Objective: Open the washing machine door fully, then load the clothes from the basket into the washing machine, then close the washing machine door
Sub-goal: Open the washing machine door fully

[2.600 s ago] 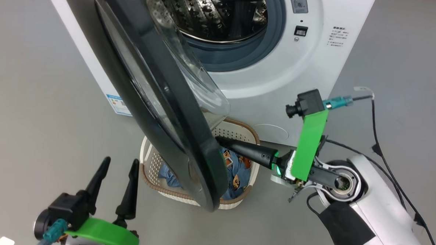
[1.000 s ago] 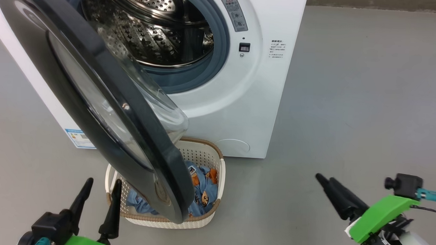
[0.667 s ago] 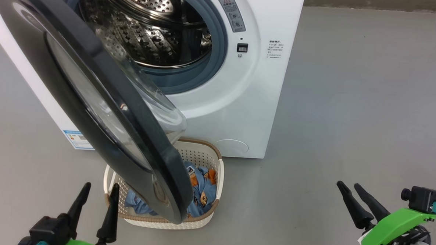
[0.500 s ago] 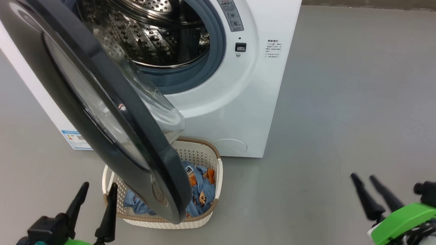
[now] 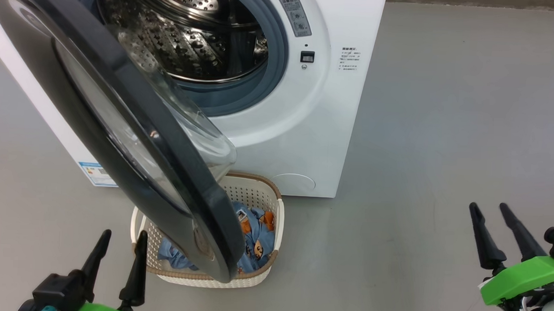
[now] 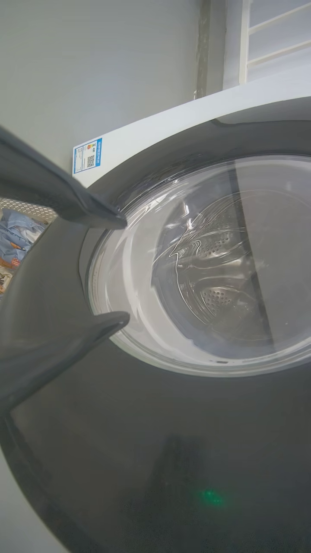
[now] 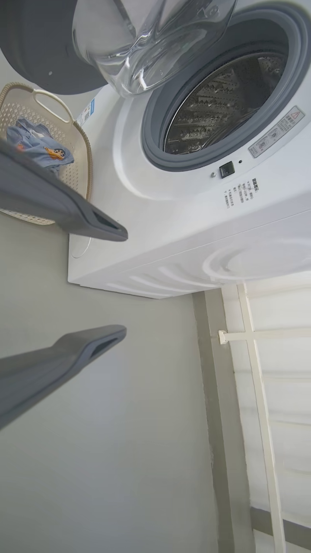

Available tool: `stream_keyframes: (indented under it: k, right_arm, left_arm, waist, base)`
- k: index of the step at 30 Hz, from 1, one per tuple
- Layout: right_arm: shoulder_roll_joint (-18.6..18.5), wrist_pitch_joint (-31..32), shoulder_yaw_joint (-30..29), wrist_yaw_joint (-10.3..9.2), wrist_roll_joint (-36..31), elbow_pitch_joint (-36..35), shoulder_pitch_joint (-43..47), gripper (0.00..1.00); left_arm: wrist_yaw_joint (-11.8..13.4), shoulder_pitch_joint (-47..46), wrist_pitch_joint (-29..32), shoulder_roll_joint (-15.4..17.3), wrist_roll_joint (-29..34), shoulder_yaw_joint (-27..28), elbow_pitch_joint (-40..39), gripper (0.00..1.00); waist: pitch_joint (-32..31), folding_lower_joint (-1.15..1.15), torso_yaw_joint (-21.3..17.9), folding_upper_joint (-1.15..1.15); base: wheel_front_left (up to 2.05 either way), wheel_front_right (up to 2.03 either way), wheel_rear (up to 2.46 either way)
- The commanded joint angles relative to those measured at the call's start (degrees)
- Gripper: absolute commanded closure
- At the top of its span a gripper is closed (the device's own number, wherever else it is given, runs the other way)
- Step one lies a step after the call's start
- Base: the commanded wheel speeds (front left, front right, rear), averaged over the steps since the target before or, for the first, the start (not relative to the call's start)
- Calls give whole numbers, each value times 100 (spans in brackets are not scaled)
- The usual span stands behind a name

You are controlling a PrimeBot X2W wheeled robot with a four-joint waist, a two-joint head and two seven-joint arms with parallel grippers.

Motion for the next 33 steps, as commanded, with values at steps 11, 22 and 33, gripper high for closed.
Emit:
stream_keyframes:
  k: [11, 22, 33]
  right_arm:
    - [409, -70, -743, 9, -1078, -476, 490, 0]
    - [551, -70, -825, 9, -1381, -379, 630, 0]
    - [578, -70, -905, 9, -1486, -407, 669, 0]
  left_arm:
    - [-9, -121, -37, 50, 53, 266, -176, 0]
    - [-9, -156, -37, 52, 37, 286, -165, 0]
    - [-9, -178, -37, 34, -59, 301, -92, 100]
  waist:
    - [13, 0, 23, 0]
    - [102, 0, 58, 0]
    - [66, 0, 77, 0]
  base:
    - [0, 0, 0]
    - [0, 0, 0]
    - [0, 0, 0]
